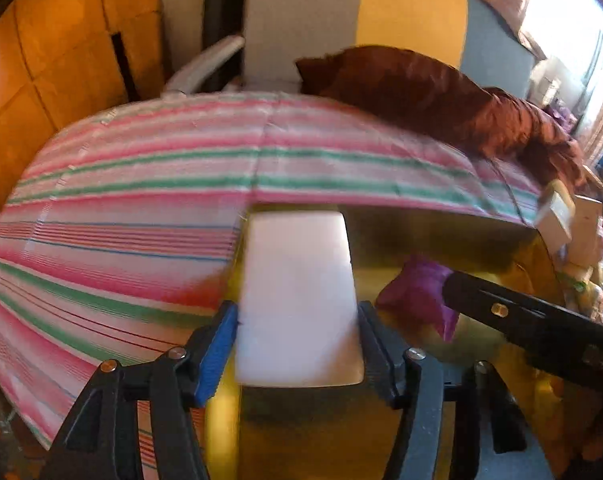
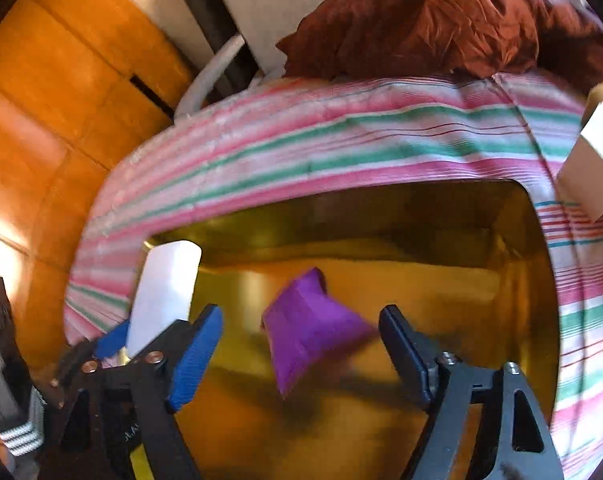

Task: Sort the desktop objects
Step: 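Carry both items to the gold tray and open both tools to release them, then move both open tools back toward the cluster of items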

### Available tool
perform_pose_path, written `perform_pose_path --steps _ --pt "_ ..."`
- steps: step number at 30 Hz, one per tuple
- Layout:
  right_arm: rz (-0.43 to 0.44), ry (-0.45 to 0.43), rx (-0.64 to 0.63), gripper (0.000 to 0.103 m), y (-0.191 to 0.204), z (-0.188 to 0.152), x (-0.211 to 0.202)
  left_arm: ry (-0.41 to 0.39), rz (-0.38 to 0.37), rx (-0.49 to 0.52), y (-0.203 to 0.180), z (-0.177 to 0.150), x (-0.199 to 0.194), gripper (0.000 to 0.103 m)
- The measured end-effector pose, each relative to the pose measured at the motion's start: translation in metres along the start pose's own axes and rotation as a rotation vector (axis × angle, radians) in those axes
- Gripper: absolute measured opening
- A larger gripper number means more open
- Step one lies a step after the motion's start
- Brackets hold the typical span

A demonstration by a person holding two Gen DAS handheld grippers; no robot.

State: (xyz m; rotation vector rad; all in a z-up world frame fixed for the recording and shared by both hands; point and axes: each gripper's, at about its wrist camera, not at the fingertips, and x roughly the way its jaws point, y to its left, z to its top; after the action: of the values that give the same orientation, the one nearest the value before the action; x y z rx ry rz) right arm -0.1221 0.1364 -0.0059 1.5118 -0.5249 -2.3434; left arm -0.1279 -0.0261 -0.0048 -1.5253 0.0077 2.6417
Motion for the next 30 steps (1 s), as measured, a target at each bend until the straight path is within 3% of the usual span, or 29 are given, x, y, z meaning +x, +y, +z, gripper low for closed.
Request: perform_pose_path --steps 14,21,30 --pt "0.039 -0.035 -0.043 0.079 -0.004 -0.041 -0.053 -0.040 -0.137 -0.160 0.011 -0.026 -0.027 0.062" --pt "0.004 -0.142 -0.070 0.079 -0.014 -0.062 -0.106 -0.053 -0.221 -0.148 -0.015 -0.046 -0.045 0.062" --pt "-0.120 -0.242 -0.060 0.081 -0.065 -0.090 -0.166 -0.088 -0.332 -0.040 -0.077 -0.071 -0.065 0.062"
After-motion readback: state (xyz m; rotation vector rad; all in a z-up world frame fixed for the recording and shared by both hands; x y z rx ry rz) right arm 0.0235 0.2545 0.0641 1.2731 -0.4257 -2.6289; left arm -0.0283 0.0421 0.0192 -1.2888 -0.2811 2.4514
